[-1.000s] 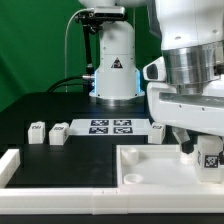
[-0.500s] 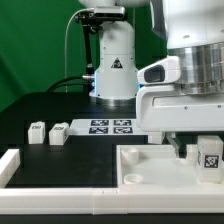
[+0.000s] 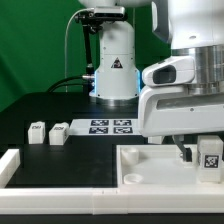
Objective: Assemble one leg
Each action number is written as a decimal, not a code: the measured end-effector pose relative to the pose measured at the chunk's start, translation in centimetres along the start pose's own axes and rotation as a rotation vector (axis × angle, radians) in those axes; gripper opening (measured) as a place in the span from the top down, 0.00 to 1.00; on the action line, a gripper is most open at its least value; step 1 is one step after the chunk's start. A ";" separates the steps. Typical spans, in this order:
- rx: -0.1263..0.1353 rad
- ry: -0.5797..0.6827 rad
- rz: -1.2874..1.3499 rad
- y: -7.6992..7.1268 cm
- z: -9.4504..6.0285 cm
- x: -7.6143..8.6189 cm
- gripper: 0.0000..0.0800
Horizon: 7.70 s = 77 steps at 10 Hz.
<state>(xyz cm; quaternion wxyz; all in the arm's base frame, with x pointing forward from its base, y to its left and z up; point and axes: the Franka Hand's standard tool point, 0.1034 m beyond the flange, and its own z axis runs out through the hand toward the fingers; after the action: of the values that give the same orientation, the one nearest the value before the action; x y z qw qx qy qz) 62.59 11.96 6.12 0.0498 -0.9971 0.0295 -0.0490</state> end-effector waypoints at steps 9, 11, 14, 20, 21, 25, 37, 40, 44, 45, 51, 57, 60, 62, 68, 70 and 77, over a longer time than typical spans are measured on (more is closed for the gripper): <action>0.039 0.022 0.561 0.4 -0.1 0.0 0.64; 0.044 0.015 0.836 0.3 0.0 -0.1 0.64; 0.063 -0.008 1.236 0.0 0.2 -0.2 0.64; 0.089 -0.039 1.544 -0.7 0.3 -0.4 0.64; 0.089 -0.040 1.543 -0.7 0.3 -0.4 0.41; 0.071 -0.016 1.088 -1.1 0.3 -0.5 0.19; -0.010 0.027 0.003 -0.5 0.3 -0.2 0.47; -0.018 0.025 0.009 0.1 0.4 -0.3 0.65; -0.014 0.030 0.352 0.2 0.4 -0.5 0.65; -0.017 0.029 0.487 0.1 0.4 -0.6 0.65; 0.011 0.019 1.148 -0.1 0.6 -0.7 0.65; 0.017 0.018 0.937 -0.3 0.5 -0.7 0.20; -0.001 0.025 0.532 -0.4 0.5 -0.6 0.19; -0.015 0.026 0.302 -0.6 0.5 -0.7 0.19; -0.051 0.022 -0.203 -0.1 0.4 -0.5 0.20; -0.051 0.022 -0.203 -0.1 0.4 -0.5 0.64; -0.034 0.034 0.259 0.4 0.3 -0.4 0.65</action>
Offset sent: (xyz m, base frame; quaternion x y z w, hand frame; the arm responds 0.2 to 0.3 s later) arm 0.0000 0.0000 0.0000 0.0000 0.0000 0.0899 0.9960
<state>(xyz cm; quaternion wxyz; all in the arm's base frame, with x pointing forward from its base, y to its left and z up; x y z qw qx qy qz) 62.22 11.57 5.77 0.0385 -0.9847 0.1598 -0.0585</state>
